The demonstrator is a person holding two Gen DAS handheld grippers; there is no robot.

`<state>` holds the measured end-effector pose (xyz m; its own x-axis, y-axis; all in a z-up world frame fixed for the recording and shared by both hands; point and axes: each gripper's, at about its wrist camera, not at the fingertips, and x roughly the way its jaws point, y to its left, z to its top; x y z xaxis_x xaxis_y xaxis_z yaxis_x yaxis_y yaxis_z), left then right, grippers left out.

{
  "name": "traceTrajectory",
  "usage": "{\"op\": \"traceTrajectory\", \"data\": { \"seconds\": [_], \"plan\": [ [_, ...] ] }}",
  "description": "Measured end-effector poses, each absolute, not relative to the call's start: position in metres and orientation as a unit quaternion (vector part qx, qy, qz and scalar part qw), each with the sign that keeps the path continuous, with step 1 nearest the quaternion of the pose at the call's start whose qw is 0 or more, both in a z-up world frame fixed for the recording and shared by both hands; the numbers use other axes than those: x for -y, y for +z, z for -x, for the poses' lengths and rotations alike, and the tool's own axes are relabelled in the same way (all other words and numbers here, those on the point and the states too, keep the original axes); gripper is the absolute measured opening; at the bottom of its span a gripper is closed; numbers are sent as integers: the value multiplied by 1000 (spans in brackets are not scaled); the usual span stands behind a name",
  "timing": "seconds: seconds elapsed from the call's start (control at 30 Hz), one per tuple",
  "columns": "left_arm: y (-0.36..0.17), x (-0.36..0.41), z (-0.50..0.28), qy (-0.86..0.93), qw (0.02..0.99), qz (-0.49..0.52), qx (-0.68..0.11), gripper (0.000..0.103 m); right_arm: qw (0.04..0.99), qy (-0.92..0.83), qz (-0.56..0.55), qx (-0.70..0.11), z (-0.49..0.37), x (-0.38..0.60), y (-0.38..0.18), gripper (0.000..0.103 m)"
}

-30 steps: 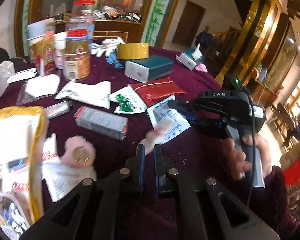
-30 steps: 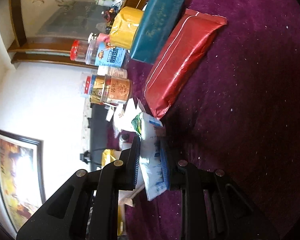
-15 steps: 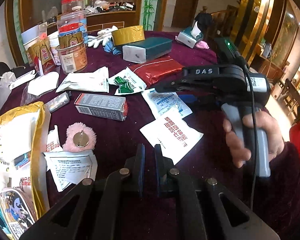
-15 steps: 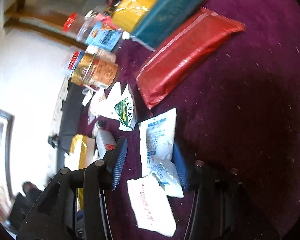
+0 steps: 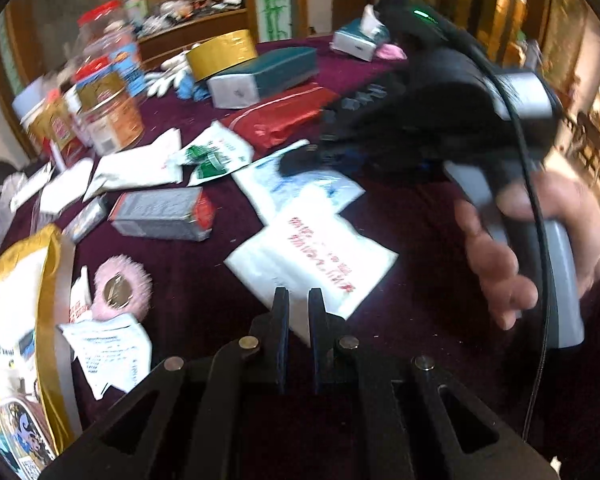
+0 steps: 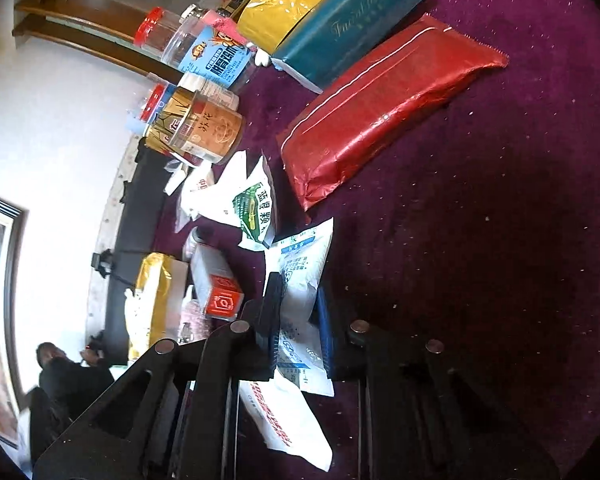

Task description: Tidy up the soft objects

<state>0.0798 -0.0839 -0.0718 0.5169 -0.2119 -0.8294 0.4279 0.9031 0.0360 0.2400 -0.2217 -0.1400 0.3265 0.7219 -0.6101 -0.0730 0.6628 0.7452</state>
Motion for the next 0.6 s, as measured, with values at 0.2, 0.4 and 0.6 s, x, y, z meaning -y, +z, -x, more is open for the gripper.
{"op": "traceTrajectory", "data": {
  "seconds": [0.2, 0.4, 0.6],
  "plan": [
    [-62, 86, -69, -166, 887, -138, -408, 9, 722, 266, -369, -521, -244, 232, -149, 16],
    [-76, 47, -99, -127, 864, -66, -483, 10, 730, 256, -407, -486, -241, 256, -138, 16],
    [-84, 34, -118, -163, 816, 68, -550, 15, 735, 211, -439, -472, -243, 278, -144, 16]
  ]
}}
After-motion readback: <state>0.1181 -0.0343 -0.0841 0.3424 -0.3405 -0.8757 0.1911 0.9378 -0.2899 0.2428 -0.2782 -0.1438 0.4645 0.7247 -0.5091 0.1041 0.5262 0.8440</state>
